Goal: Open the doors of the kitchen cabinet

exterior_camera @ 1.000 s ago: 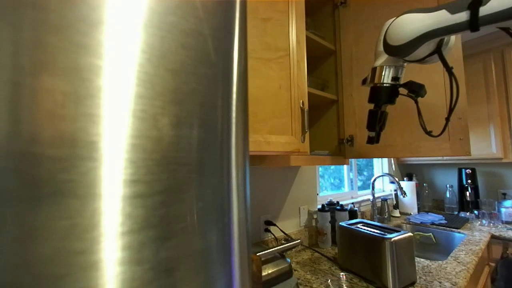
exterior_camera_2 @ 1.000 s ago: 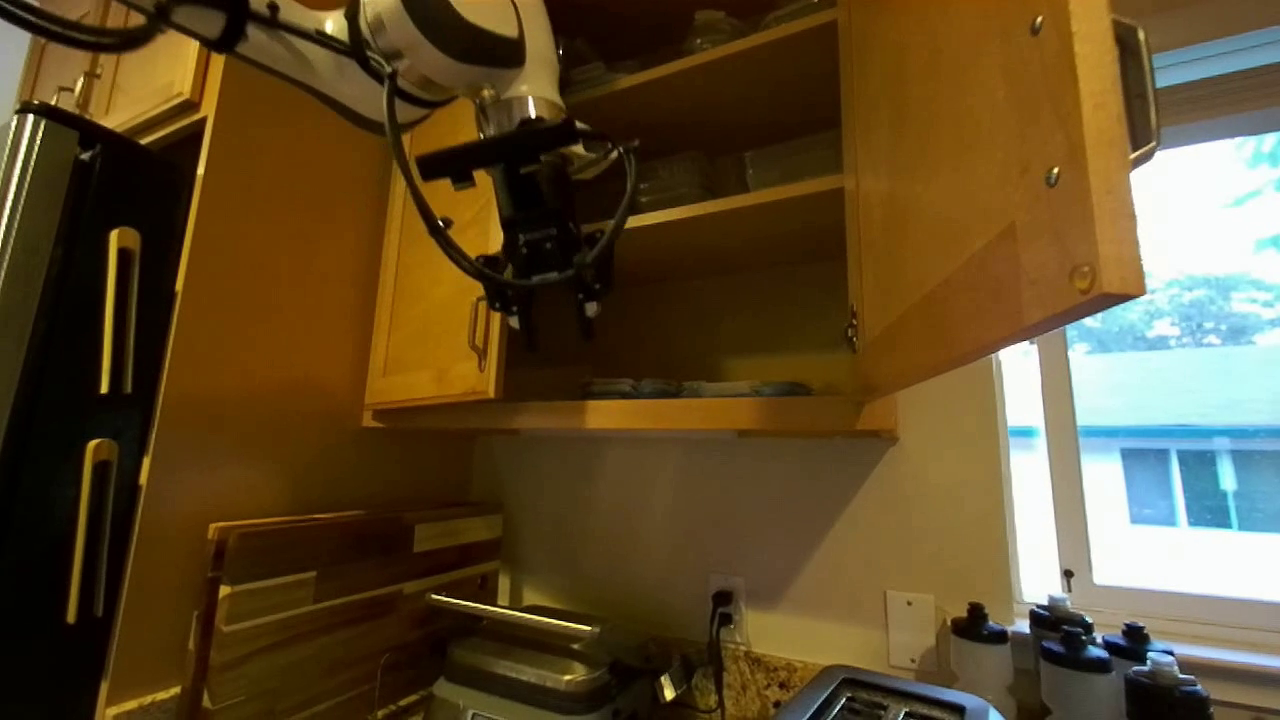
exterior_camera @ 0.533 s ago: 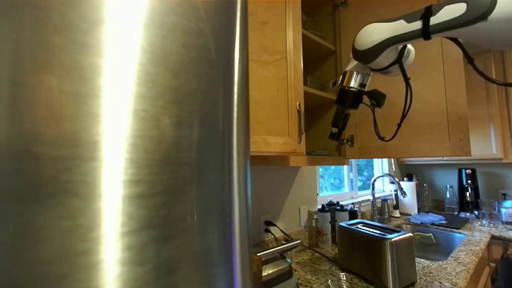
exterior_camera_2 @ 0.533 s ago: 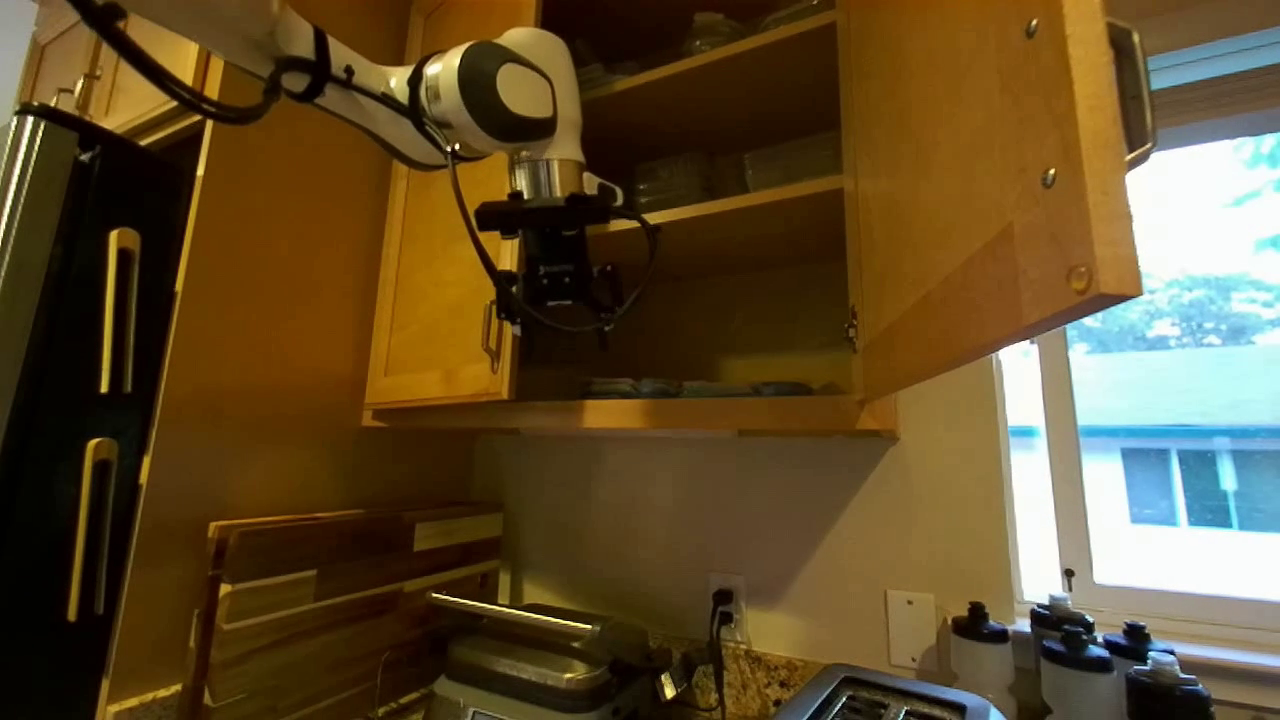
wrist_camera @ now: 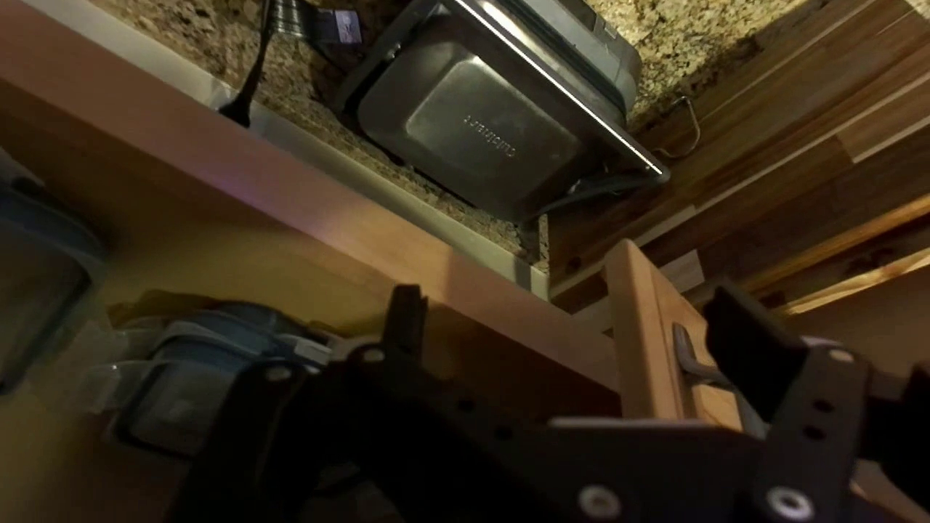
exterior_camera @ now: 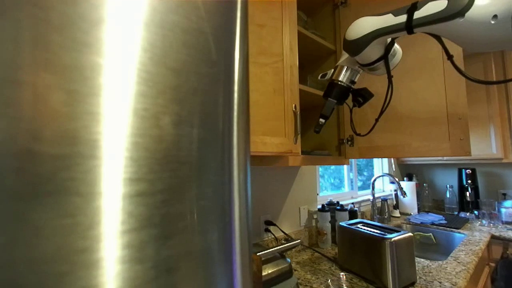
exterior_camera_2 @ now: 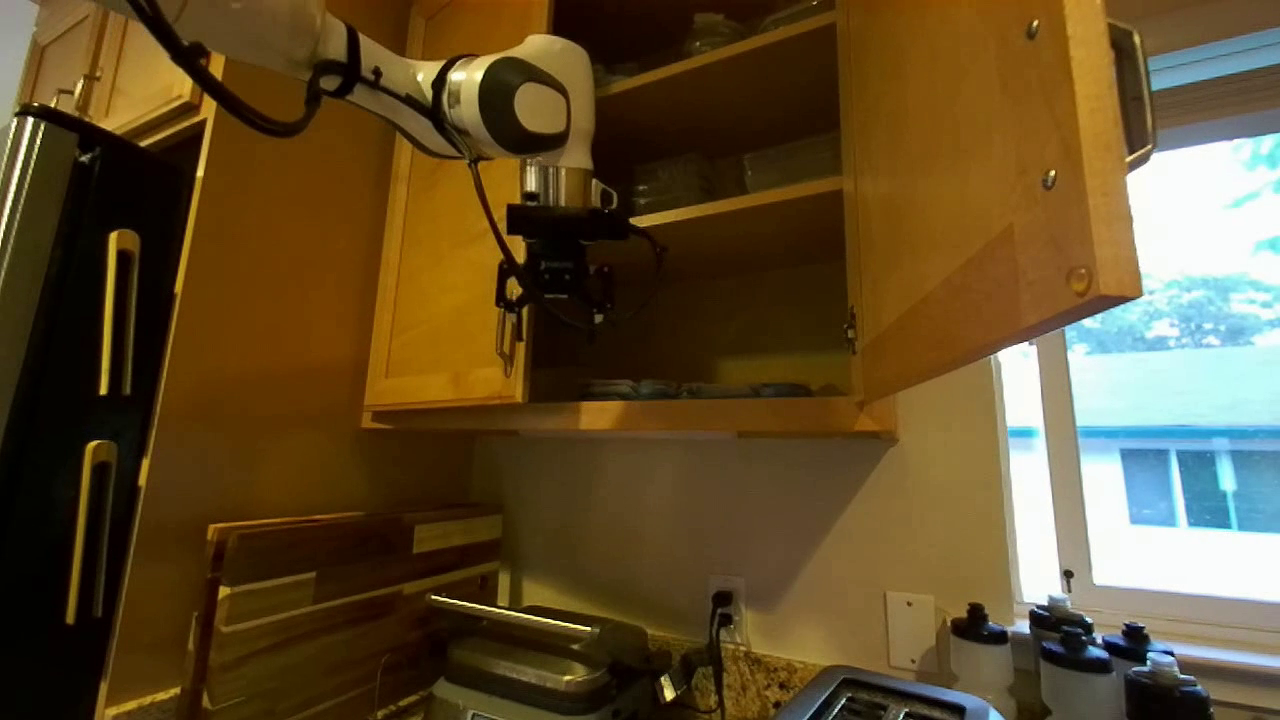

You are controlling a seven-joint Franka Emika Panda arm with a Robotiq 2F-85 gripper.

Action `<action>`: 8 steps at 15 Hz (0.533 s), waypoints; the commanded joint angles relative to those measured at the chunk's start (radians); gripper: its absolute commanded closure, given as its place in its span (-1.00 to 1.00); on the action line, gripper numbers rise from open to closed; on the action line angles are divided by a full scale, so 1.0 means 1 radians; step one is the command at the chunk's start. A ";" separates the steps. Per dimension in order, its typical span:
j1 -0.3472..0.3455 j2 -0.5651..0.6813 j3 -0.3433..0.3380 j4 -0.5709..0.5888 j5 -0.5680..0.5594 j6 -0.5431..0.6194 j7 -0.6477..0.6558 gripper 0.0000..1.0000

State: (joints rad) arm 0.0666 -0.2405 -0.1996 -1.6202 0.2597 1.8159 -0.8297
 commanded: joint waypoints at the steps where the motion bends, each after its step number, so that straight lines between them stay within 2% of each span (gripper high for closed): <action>1: -0.006 0.046 0.004 0.059 0.069 -0.024 -0.128 -1.00; 8: -0.018 0.112 0.041 0.124 0.133 -0.027 -0.311 -1.00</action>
State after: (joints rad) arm 0.0662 -0.1507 -0.1744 -1.5376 0.3531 1.8154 -1.0540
